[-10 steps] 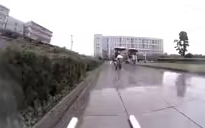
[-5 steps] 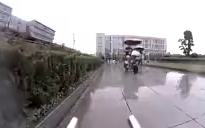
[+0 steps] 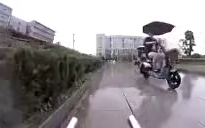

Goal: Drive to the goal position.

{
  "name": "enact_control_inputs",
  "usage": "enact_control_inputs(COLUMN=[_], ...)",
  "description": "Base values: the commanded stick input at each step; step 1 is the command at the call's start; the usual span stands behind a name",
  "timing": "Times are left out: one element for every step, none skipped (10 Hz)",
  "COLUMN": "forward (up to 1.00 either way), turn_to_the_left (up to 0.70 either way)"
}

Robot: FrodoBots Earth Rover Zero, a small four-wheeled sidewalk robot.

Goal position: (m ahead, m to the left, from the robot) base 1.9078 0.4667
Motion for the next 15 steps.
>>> enact_control_inputs(forward=[0.70, 0.70, 0.70, 0.70, 0.70, 0.70, 0.70, 0.70, 0.70, 0.70, 0.70, 0.70, 0.70, 0.70, 0.70], turn_to_the_left=[0.00, 0.00, 0.00, 0.00, 0.00, 0.00, 0.00, 0.00, 0.00, 0.00, 0.00, -0.02, -0.11, -0.14, -0.14])
